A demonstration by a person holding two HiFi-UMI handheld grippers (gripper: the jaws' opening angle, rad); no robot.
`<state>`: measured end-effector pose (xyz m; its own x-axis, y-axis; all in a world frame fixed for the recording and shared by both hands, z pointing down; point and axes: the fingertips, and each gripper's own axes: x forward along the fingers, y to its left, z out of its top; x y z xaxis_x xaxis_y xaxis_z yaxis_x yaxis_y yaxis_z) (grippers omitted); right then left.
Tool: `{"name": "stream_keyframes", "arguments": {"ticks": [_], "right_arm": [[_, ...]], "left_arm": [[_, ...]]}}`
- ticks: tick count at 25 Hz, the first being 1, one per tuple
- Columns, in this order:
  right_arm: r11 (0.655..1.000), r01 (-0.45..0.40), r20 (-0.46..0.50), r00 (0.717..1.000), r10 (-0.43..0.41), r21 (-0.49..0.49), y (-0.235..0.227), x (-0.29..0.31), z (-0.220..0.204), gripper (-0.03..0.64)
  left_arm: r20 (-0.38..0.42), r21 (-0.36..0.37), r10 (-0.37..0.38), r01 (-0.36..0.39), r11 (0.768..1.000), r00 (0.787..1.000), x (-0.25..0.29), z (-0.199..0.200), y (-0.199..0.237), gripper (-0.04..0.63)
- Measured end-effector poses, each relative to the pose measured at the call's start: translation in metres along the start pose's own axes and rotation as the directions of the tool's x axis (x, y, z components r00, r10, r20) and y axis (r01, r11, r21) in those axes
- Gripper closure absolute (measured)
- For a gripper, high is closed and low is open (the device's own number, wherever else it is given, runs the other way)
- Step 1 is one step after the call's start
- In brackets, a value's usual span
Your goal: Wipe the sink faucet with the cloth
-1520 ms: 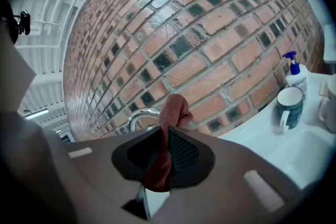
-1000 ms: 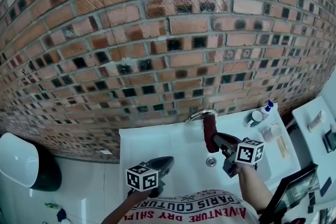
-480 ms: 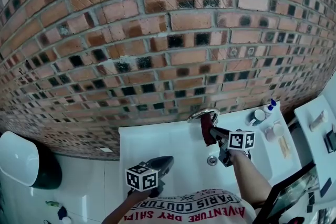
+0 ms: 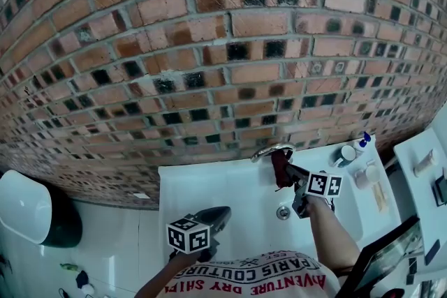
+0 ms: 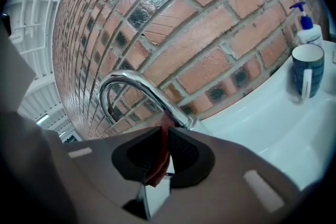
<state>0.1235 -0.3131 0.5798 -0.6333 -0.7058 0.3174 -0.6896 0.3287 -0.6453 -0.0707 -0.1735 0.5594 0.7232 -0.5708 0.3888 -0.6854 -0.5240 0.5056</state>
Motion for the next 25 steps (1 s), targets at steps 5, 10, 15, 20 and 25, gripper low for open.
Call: {"name": "stream_keyframes", "arguments": {"ticks": [5, 10, 15, 20, 25], "right_arm": [[1.0, 0.019, 0.023, 1.0, -0.019, -0.011, -0.002, -0.005, 0.007, 0.578], [0.999, 0.015, 0.043, 0.999, -0.013, -0.033, 0.006, -0.01, 0.014, 0.58], [0.997, -0.006, 0.085, 0.996, 0.012, -0.071, 0.025, -0.018, 0.032, 0.58], [0.992, -0.036, 0.132, 0.99, 0.052, -0.122, 0.051, -0.027, 0.054, 0.58], [0.984, -0.052, 0.141, 0.987, 0.076, -0.17, 0.072, -0.029, 0.06, 0.581]], "left_arm": [[-0.003, 0.002, -0.002, 0.002, 1.0, 1.0, 0.0, -0.001, -0.002, 0.595], [0.0, 0.007, -0.003, 0.003, 1.0, 1.0, -0.001, 0.001, -0.004, 0.595], [0.003, 0.013, -0.004, 0.004, 1.0, 1.0, -0.002, 0.002, -0.005, 0.595], [0.009, 0.018, -0.007, 0.007, 1.0, 1.0, -0.003, 0.004, -0.007, 0.595], [0.015, 0.021, -0.013, 0.012, 1.0, 1.0, -0.004, 0.005, -0.009, 0.595]]}}
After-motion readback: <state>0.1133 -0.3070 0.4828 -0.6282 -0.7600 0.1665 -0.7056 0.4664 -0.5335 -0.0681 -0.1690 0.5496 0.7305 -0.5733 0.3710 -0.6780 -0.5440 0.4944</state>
